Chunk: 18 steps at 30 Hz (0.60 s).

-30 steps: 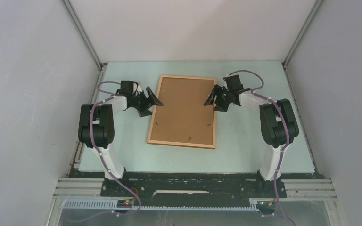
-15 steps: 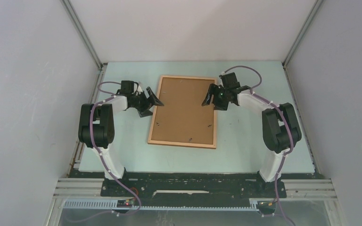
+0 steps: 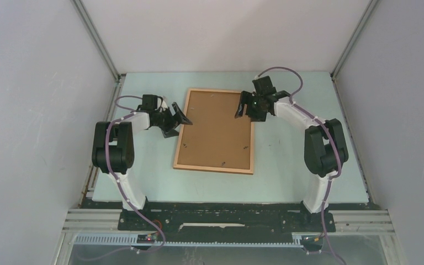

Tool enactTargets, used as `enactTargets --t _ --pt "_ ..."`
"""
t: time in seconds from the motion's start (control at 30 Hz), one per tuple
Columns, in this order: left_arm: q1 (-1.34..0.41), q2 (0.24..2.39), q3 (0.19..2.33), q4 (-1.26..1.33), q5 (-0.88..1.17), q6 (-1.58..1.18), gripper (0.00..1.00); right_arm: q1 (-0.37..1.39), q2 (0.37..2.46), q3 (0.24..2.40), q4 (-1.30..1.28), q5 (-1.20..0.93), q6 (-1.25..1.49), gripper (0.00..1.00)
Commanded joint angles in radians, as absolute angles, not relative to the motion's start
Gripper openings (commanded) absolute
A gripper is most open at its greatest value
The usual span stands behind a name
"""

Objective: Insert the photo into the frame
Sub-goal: Place the photo frame item in the photo frame.

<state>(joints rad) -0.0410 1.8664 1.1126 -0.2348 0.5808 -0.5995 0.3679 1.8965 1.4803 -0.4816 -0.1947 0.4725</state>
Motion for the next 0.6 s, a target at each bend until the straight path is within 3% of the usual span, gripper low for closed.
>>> enactTargets --t 0.0,0.3,0.57 --pt "-0.085 1.846 1.140 -0.243 0.619 -0.583 0.92 0.392 1.859 1.449 -0.594 -0.087 0.427 0.85" --pt "-0.101 1.841 1.142 -0.234 0.625 -0.596 0.92 0.405 1.753 1.240 -0.677 -0.065 0.383 0.87" --pt "-0.102 1.838 1.134 -0.219 0.637 -0.609 0.92 0.431 1.740 1.191 -0.646 -0.068 0.453 0.84"
